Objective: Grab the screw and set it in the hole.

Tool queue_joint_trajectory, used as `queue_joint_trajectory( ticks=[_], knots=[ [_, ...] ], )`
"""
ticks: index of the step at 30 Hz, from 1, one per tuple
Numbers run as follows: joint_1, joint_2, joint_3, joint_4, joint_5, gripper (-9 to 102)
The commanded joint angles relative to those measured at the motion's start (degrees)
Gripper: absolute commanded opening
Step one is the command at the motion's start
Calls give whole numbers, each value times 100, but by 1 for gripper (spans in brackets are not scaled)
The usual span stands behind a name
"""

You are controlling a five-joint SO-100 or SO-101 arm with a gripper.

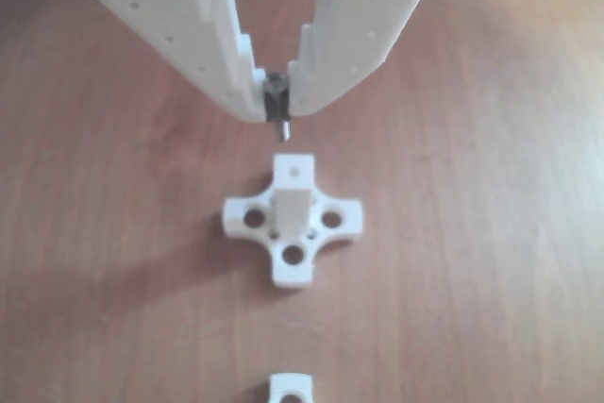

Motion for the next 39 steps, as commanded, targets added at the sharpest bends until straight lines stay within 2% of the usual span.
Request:
queue_joint_trajectory(
  ticks=[1,39],
  knots=[
    [-79,105,-352,-123,26,-4],
    [35,-211,-457,-316,0,-4]
  ],
)
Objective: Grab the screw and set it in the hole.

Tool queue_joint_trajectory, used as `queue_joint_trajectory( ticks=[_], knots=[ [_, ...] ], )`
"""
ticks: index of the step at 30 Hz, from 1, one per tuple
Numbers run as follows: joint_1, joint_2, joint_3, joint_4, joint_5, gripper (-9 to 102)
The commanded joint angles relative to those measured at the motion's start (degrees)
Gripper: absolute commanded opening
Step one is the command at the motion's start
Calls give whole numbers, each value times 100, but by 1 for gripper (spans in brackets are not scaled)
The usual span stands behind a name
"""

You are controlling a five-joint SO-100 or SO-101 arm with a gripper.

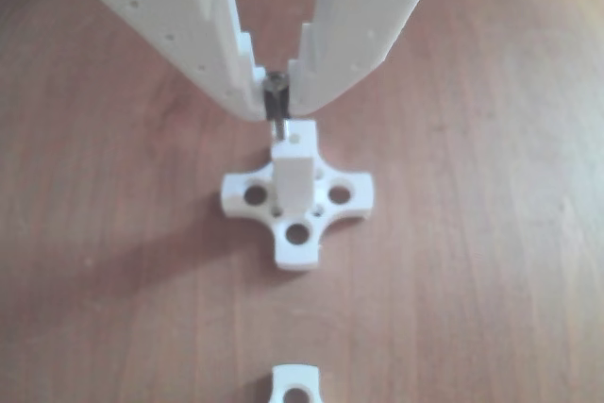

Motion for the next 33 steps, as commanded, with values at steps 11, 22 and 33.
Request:
queue_joint_trajectory(
  ticks=[11,22,33],
  knots=[
    [35,132,-475,-132,-9,-4],
    [105,97,-466,-149,-44,-4],
    [70,141,-422,-141,-35,-4]
  ],
)
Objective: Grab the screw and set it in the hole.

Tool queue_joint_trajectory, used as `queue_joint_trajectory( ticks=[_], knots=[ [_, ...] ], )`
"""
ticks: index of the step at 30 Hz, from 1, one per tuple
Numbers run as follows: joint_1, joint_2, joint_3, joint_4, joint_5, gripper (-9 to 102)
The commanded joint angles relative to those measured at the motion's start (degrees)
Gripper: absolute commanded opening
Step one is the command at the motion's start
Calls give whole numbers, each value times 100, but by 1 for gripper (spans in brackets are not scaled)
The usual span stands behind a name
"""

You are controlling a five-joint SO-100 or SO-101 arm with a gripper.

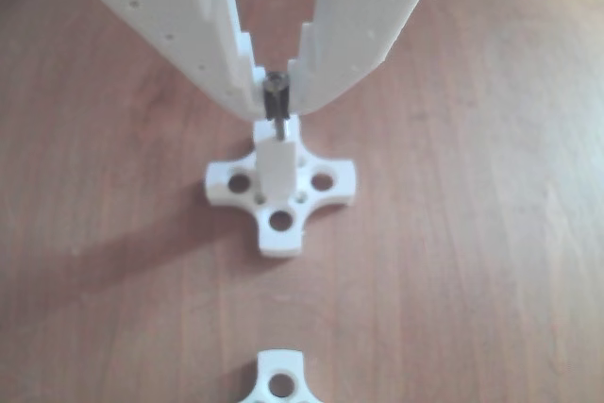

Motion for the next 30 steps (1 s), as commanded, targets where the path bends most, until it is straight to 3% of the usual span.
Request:
queue_joint_trajectory(
  ticks=[1,30],
  knots=[
    [-62,167,-387,-44,-35,-4],
    [-149,193,-352,35,9,-4]
  ],
)
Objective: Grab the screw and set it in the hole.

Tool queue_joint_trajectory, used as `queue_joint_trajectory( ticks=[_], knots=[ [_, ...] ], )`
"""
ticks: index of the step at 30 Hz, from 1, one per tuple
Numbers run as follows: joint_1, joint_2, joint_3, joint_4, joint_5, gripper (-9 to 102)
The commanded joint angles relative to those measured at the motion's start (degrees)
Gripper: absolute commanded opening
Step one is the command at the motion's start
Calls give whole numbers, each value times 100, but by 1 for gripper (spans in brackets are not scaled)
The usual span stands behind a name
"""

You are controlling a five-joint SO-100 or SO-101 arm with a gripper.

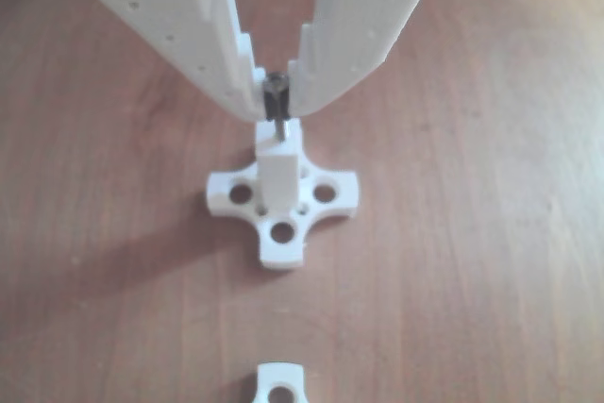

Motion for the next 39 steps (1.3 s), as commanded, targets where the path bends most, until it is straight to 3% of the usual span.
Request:
queue_joint_trajectory(
  ticks=[1,39],
  knots=[
    [-62,193,-352,35,9,-4],
    [-132,167,-404,26,35,-4]
  ],
)
